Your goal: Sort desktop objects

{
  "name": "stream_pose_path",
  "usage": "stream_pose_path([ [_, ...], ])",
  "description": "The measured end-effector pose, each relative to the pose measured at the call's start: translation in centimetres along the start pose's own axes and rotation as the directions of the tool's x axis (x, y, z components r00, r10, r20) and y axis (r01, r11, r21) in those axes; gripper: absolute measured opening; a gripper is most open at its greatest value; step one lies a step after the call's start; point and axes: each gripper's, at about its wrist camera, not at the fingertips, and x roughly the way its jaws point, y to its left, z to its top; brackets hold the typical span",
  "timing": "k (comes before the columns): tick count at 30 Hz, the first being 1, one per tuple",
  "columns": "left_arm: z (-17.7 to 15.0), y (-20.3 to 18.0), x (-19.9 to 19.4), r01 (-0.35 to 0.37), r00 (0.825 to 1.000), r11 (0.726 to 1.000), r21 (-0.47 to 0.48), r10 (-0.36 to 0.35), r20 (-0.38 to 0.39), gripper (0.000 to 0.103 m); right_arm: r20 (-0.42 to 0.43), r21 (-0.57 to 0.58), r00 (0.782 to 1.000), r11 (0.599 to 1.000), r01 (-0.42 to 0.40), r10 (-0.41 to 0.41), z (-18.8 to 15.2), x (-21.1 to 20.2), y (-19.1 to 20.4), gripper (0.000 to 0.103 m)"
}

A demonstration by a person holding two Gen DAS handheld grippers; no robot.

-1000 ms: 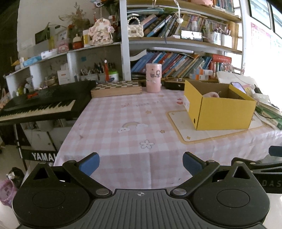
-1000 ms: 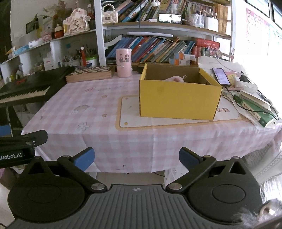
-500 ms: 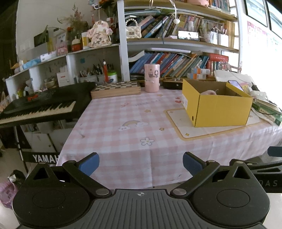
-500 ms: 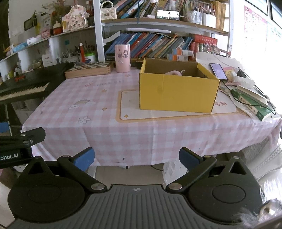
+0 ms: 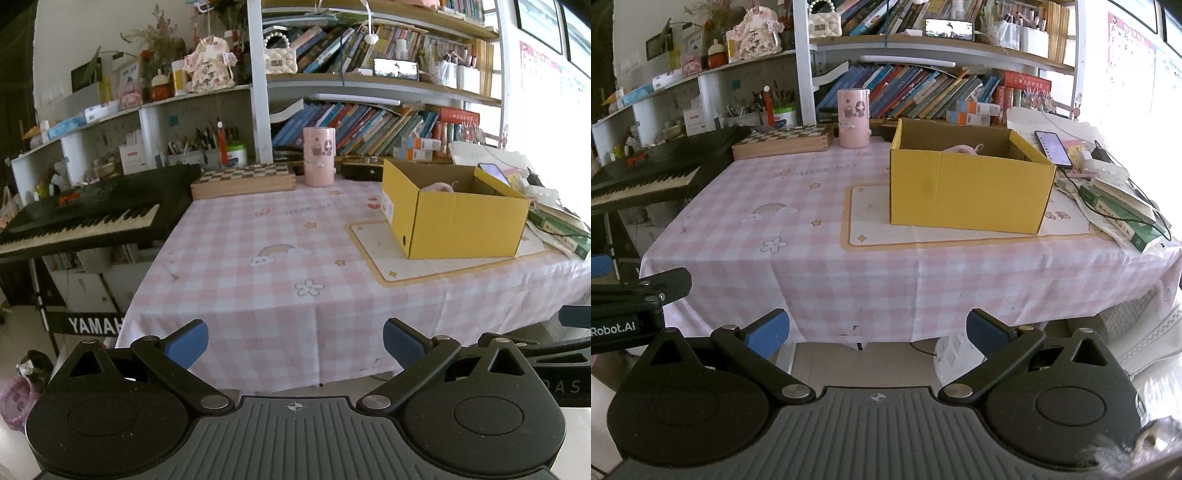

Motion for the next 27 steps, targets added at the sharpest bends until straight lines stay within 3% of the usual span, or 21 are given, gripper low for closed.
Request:
stream_pose_path([
  [27, -0.2, 0.39, 0.71, 0.006, 1.0, 0.999, -0.042, -0.007, -0.02, 0.102, -0.016, 0.017, 1.0, 1.0, 0.017, -0.017, -0.07, 0.28, -0.45, 0.103],
])
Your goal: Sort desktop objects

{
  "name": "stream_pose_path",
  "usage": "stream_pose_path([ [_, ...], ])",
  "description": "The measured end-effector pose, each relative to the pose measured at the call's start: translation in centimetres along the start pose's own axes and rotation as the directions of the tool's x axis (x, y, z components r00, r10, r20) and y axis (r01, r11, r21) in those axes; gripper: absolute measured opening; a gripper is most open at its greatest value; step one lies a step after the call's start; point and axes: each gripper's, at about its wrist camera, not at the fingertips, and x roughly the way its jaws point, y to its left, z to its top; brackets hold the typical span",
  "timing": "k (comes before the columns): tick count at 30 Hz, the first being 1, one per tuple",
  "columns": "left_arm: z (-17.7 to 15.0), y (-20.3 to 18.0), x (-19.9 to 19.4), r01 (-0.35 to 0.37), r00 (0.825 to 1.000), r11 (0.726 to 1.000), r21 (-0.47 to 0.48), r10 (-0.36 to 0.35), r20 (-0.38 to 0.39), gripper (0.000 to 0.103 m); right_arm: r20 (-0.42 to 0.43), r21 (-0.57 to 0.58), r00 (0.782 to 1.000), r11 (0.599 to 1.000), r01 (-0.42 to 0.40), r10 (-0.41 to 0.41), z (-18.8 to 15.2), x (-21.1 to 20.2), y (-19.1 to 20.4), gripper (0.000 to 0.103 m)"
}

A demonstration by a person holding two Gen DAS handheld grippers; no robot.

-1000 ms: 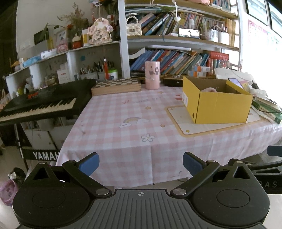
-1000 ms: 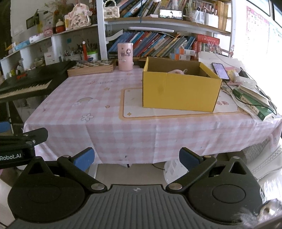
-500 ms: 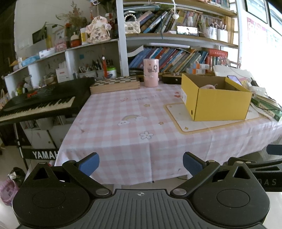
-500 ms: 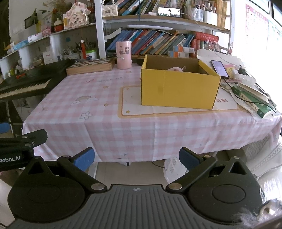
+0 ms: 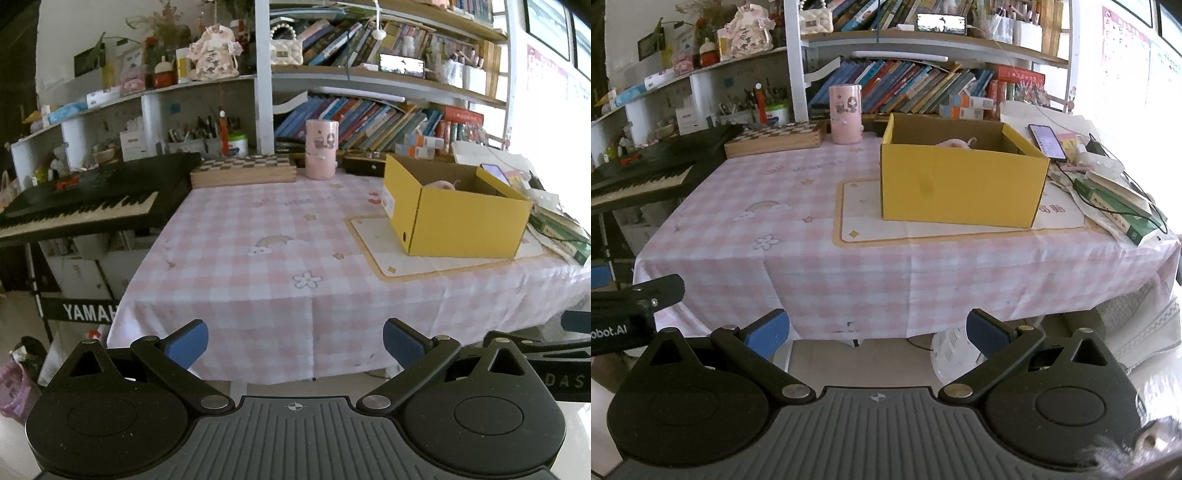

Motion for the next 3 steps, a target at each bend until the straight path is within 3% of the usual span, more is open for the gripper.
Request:
stream_pose_path([
  [3, 0.32, 0.11, 0.43, -0.012, 1.0, 1.0, -0.01, 0.012, 0.004, 0.102, -0.003, 0.005, 1.0, 1.0, 0.008, -0.008, 0.29, 0.24, -0.29, 0.103],
])
